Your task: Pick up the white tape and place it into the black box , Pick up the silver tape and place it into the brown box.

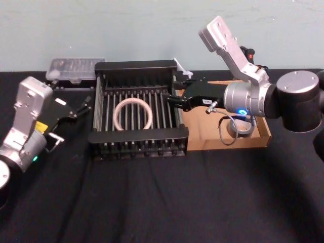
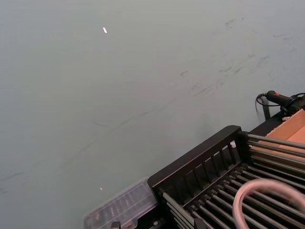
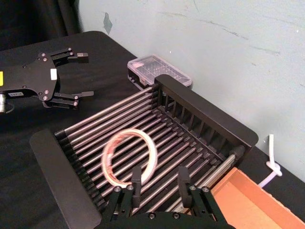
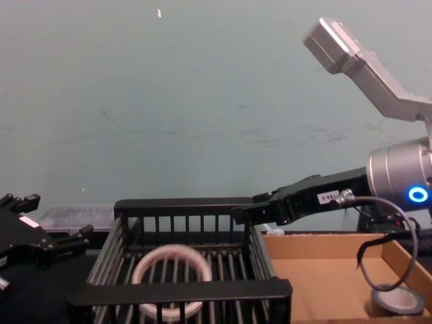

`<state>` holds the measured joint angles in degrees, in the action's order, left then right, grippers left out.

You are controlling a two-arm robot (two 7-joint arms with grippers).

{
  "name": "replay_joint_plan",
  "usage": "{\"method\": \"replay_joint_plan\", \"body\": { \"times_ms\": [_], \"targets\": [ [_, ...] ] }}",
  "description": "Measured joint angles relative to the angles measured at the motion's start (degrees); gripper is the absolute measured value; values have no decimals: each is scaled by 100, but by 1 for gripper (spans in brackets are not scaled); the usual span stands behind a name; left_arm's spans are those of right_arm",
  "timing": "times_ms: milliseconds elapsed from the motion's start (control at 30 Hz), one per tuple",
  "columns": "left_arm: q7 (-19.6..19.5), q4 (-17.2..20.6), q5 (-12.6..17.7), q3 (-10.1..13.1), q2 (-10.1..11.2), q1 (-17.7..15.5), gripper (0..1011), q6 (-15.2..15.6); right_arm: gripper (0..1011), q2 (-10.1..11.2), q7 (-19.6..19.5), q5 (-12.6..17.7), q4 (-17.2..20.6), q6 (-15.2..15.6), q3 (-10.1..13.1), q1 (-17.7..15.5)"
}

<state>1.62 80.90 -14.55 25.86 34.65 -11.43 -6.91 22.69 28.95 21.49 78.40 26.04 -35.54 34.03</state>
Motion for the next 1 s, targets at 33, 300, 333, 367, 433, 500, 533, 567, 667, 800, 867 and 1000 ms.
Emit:
{"method": "replay_joint_plan", "body": {
  "times_ms": [33,300,333,367,433,500,533,567,667,800,867,1000],
  "targets": [
    [0,0,0,0,0,0,1001,0,481,0,0,1,1,1,0,0],
    [0,0,0,0,0,0,1001,0,763,4,0,6,5,3,0,-3],
    [0,0,0,0,0,0,1002,0,784,5,0,6,5,3,0,-2],
    [0,0,0,0,0,0,1001,0,817,5,0,6,6,3,0,-3],
    [0,0,0,0,0,0,1001,0,855,6,0,6,7,3,0,-2],
    [0,0,0,0,0,0,1001,0,917,5,0,6,7,3,0,-2],
    [0,0,0,0,0,0,1001,0,954,5,0,6,7,3,0,-2],
    [0,0,0,0,0,0,1001,0,982,5,0,6,7,3,0,-3],
    [0,0,0,0,0,0,1001,0,1003,5,0,6,7,3,0,-2],
    [0,0,0,0,0,0,1001,0,1002,5,0,5,7,2,0,-3],
    [0,0,0,0,0,0,1001,0,1002,30,-16,-20,51,-31,0,-28],
    [0,0,0,0,0,0,1001,0,1002,96,-176,-119,222,-141,78,-157]
  ]
}}
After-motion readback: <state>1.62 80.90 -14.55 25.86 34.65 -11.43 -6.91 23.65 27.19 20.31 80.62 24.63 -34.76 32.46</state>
